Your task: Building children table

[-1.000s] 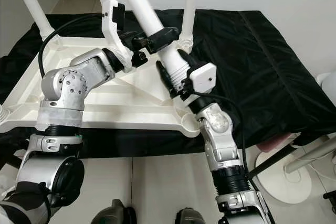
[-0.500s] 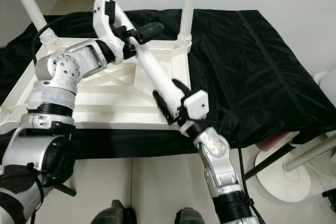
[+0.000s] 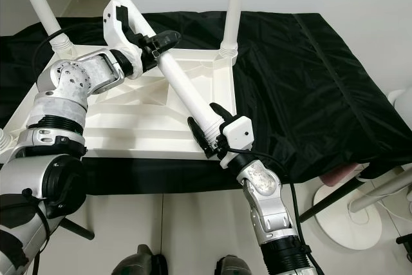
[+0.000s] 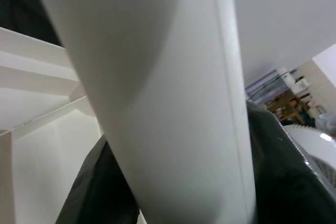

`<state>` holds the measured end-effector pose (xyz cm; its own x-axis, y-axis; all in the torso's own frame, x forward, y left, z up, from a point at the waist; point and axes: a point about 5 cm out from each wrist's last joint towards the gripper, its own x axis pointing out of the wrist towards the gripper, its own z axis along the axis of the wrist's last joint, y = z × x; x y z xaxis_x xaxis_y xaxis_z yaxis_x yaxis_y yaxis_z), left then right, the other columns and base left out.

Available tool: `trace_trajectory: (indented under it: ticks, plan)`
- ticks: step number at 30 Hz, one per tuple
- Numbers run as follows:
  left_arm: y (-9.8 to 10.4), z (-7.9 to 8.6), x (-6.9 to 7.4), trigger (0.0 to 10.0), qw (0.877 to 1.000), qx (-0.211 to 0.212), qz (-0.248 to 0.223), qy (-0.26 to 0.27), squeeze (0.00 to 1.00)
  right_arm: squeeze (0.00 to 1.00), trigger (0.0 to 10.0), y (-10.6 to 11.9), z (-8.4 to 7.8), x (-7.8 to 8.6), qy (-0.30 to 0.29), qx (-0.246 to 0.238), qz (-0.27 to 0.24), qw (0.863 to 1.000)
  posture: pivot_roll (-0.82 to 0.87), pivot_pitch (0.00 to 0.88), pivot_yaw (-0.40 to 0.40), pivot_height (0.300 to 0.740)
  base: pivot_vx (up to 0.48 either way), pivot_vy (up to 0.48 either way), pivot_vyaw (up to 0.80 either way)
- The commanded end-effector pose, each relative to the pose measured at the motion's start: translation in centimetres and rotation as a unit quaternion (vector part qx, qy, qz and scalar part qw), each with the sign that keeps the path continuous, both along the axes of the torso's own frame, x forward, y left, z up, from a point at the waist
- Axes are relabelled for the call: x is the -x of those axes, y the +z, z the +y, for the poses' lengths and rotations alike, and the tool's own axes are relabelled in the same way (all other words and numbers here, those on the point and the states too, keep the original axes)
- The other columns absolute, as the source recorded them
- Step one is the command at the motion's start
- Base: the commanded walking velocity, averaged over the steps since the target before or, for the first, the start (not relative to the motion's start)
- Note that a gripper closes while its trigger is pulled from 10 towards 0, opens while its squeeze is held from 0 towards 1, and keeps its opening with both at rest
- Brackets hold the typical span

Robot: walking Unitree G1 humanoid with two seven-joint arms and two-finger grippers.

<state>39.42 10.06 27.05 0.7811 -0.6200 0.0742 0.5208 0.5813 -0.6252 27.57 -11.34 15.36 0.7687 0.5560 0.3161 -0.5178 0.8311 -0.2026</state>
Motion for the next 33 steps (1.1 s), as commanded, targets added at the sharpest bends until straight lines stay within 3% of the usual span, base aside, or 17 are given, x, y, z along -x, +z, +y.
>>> trace_trajectory:
  ticks: [1,7,8,16,22,23,24,25,28,33]
  plan:
    - [0.9,-0.1,-0.1,0.0,1.0,-0.009,-0.009,0.0,0.0,0.0,10.0,0.2,0.1,-0.2,0.002,0.003,-0.005,1.0,-0.14,0.013,0.057,0.74,0.0,0.0,0.0]
    - [1.4,-0.3,-0.1,0.0,1.0,0.001,-0.013,-0.003,0.0,0.0,10.0,0.2,-0.1,-0.3,-0.002,-0.017,0.002,1.0,-0.13,0.007,0.051,0.74,0.0,0.0,0.0]
    - [1.6,-0.4,0.0,10.0,1.0,0.014,-0.008,-0.013,0.0,1.0,10.0,0.3,-0.3,-0.3,-0.007,-0.031,0.006,0.999,-0.13,0.006,0.05,0.74,0.0,0.0,0.0]
    - [2.8,-0.5,0.0,10.0,0.999,0.037,-0.029,-0.004,0.0,1.0,10.0,0.8,-1.3,-0.6,-0.038,-0.081,0.014,0.996,-0.13,0.005,0.042,0.74,0.0,0.0,0.0]
    - [3.2,0.0,-0.1,10.0,0.998,0.034,-0.051,0.02,0.0,1.0,10.0,1.0,-1.4,-0.8,-0.05,-0.081,0.019,0.995,-0.14,0.003,0.038,0.74,0.0,0.0,0.0]
    - [3.6,0.1,-0.1,10.0,0.997,0.033,-0.066,0.03,0.0,0.88,10.0,1.1,-1.4,-0.9,-0.052,-0.08,0.022,0.995,-0.14,0.003,0.037,0.74,0.0,0.0,0.0]
    - [3.9,0.2,0.0,10.0,0.995,0.024,-0.085,0.043,0.0,0.0,10.0,1.1,-1.4,-0.9,-0.054,-0.074,0.026,0.995,-0.14,0.003,0.035,0.74,0.0,0.0,0.0]
    - [3.9,0.2,0.0,10.0,0.995,0.024,-0.085,0.043,0.0,0.0,10.0,1.1,-1.4,-0.9,-0.054,-0.074,0.026,0.995,-0.14,0.003,0.035,0.74,0.0,0.0,0.0]
    - [4.4,0.0,0.4,10.0,0.989,-0.003,-0.126,0.078,0.0,0.0,10.0,0.2,-1.4,-1.8,-0.095,0.006,0.057,0.994,-0.13,0.003,0.025,0.74,0.0,0.0,0.0]
    - [4.6,-0.3,1.0,10.0,0.981,-0.02,-0.157,0.11,0.0,0.0,10.0,0.4,-1.2,-2.0,-0.114,0.022,0.063,0.991,-0.13,0.001,0.015,0.74,0.0,0.0,0.0]
